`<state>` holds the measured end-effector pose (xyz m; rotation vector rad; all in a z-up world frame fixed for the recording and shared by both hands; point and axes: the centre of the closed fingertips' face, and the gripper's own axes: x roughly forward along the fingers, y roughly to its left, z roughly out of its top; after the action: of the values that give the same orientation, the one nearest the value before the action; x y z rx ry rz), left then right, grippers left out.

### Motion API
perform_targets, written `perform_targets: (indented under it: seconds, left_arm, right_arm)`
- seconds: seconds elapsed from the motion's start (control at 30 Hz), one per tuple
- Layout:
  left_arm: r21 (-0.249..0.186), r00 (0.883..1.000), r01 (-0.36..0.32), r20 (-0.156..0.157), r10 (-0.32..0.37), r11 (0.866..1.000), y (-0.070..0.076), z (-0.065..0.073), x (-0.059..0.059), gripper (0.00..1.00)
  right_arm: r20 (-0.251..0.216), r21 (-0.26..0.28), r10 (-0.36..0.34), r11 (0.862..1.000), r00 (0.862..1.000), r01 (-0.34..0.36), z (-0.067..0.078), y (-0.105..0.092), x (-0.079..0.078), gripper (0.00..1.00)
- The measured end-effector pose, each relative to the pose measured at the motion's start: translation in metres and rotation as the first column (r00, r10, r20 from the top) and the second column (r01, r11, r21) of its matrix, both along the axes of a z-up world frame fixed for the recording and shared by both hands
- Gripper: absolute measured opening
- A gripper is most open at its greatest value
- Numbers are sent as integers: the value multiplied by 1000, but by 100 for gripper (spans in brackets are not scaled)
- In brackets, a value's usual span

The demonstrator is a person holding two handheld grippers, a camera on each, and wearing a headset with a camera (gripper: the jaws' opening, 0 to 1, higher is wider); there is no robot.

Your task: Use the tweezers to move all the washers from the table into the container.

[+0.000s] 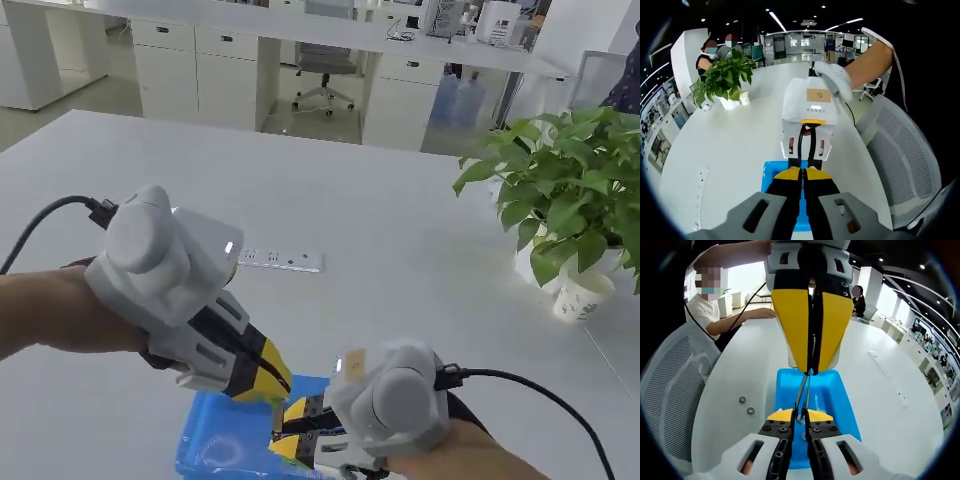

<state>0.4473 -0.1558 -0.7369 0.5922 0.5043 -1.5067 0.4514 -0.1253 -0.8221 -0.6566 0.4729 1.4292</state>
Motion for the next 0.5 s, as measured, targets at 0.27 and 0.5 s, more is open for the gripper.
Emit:
perform_targets:
  seconds: [0.27, 0.5]
  left_arm:
    - [5, 1000, -10, -13, 10, 1000, -2, -14, 7, 4]
    - [8, 1000, -16, -23, 16, 1000, -3, -24, 10, 4]
  right_arm:
    - [-22, -12, -10, 1000, 1000, 10, -14, -2, 8, 9]
    - [-40, -29, -16, 999, 999, 15, -26, -3, 11, 10]
